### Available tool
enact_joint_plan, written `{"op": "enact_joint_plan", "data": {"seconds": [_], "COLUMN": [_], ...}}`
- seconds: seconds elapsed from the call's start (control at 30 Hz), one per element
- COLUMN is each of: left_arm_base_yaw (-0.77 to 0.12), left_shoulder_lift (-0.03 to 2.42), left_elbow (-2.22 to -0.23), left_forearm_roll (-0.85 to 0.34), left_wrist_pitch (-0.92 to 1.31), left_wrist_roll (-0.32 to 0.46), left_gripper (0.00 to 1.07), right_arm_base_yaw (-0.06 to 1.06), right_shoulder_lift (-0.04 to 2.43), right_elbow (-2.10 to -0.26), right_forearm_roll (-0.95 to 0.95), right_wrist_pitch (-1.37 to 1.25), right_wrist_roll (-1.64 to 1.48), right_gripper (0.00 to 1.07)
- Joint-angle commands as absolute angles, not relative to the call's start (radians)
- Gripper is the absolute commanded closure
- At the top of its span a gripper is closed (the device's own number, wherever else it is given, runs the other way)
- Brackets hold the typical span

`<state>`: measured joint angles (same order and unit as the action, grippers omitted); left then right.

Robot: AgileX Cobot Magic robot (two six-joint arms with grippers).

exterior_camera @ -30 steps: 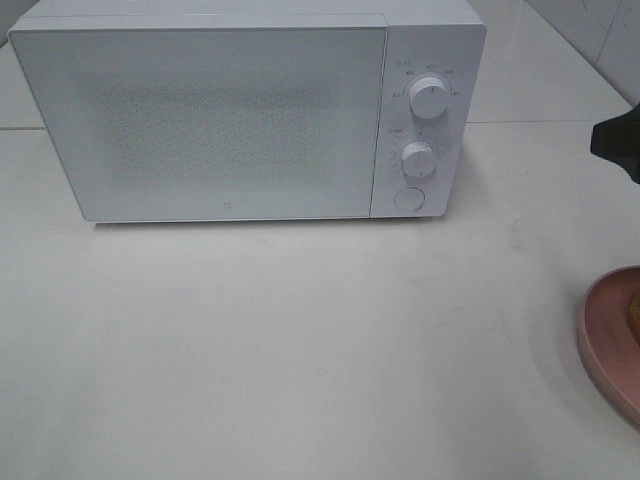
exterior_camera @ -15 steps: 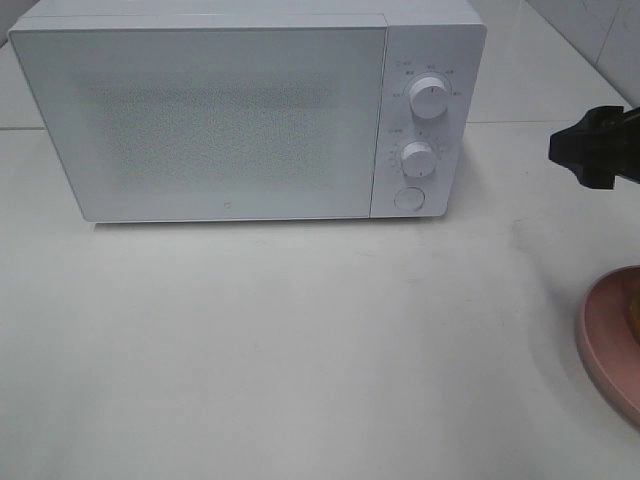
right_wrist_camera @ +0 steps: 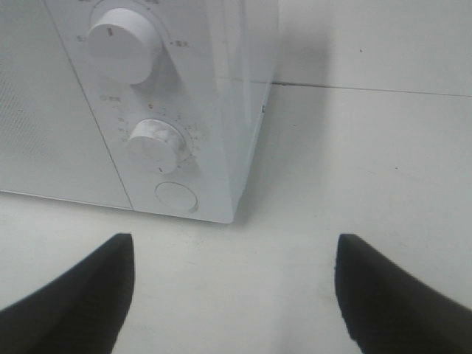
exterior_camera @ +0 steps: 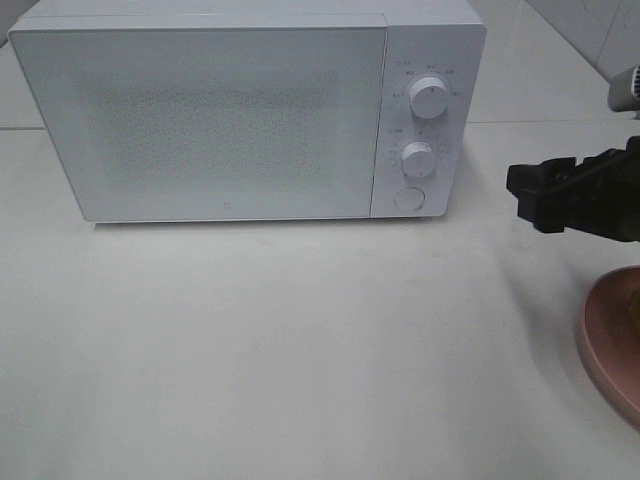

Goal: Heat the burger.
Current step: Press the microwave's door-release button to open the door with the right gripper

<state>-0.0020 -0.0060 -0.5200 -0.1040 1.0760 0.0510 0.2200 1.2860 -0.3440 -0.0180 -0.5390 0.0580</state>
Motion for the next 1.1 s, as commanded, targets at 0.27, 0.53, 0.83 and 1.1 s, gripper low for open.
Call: {"op": "enact_joint_plan", "data": {"seconds": [0.27,0.53,0.83,1.1], "left_arm_base_yaw": [-0.001,-0.001,-0.001,-0.001], "left_shoulder_lift": [-0.022,-0.022,-0.022,-0.022], "left_elbow": [-0.516,-0.516,-0.516,-0.516], "left_forearm_roll": [-0.11,-0.11,-0.11,-0.11], "left_wrist_pitch": [1.066,1.066,1.066,1.066], "left_wrist_roll": [0.05,0.05,0.05,0.05], "left_gripper": [0.07,0.07,0.07,0.07], "right_arm_base_yaw": [0.419,0.618,0.818,0.876], "right_shoulder_lift": [1.426,1.535,1.657,1.692], "right_elbow": [-0.294,-0.295,-0.302,-0.345], "right_forearm_roll": [0.37,0.608,0.827,0.918], "right_wrist_pitch": [-0.854,-1.077,-1.3,-1.304], "right_wrist_roll": [-0.227,-0.292,-0.291,-0.296], "right_gripper": [0.34,0.34,0.34,0.34]}}
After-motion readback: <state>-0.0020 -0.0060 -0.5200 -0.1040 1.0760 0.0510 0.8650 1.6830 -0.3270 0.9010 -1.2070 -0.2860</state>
